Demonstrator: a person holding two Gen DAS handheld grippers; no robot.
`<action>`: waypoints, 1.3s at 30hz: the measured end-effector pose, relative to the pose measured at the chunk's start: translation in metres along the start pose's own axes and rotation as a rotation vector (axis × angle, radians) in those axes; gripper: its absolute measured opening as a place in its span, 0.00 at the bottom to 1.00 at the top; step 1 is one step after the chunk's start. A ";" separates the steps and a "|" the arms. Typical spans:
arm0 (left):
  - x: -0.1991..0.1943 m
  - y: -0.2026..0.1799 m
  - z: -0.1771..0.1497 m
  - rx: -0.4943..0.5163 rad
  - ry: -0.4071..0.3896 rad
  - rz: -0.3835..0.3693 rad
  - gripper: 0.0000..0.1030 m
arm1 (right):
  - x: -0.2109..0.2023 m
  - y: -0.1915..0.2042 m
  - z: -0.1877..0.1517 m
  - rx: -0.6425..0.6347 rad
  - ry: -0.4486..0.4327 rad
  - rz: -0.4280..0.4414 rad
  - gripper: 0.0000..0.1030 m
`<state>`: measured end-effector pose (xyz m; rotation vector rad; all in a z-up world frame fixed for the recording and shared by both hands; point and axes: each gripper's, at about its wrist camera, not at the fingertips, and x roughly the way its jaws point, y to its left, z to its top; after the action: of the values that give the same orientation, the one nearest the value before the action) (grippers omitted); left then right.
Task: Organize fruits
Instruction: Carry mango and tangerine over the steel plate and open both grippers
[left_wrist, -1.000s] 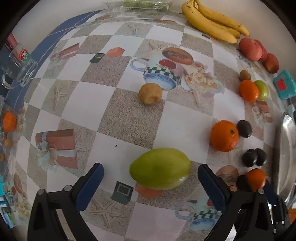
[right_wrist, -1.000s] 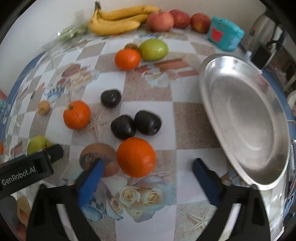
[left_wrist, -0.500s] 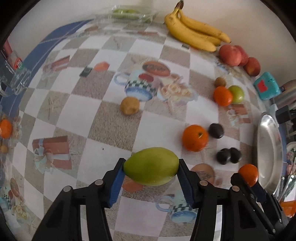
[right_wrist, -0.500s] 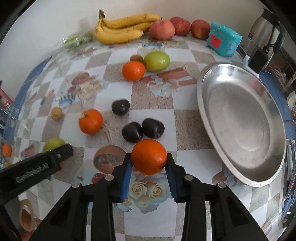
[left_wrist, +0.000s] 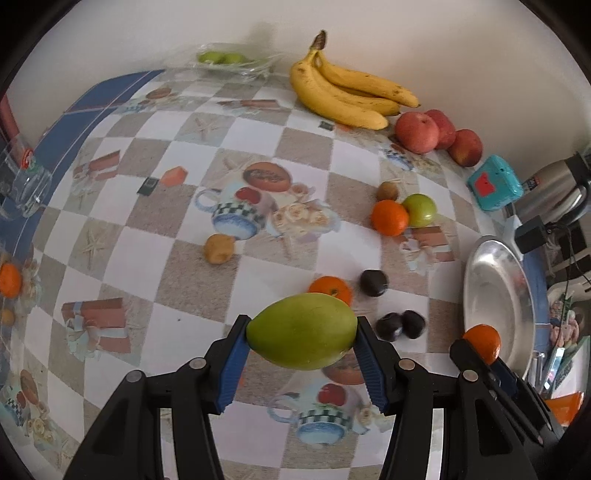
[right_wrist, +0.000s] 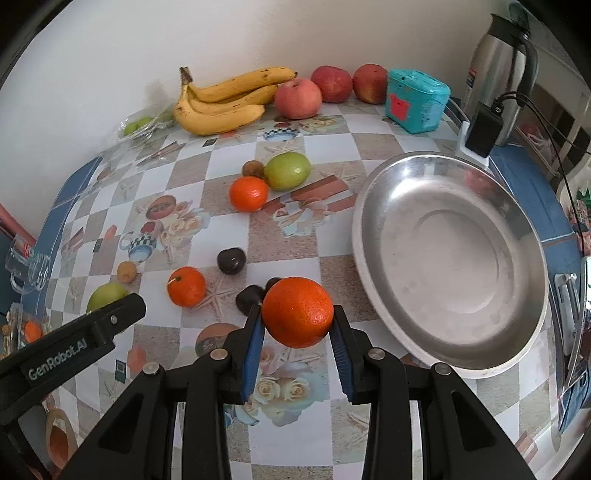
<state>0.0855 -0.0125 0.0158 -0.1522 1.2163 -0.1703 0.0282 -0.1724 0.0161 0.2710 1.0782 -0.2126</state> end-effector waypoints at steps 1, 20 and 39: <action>-0.003 -0.004 0.000 0.012 -0.006 0.003 0.57 | -0.001 -0.003 0.002 0.010 -0.004 -0.003 0.36; 0.015 -0.163 0.006 0.314 0.008 -0.100 0.57 | -0.016 -0.130 0.025 0.270 -0.011 -0.214 0.36; 0.010 -0.200 0.006 0.350 -0.017 -0.095 0.81 | -0.027 -0.169 0.027 0.334 -0.029 -0.242 0.39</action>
<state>0.0852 -0.2096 0.0497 0.0934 1.1444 -0.4601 -0.0125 -0.3398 0.0329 0.4347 1.0440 -0.6148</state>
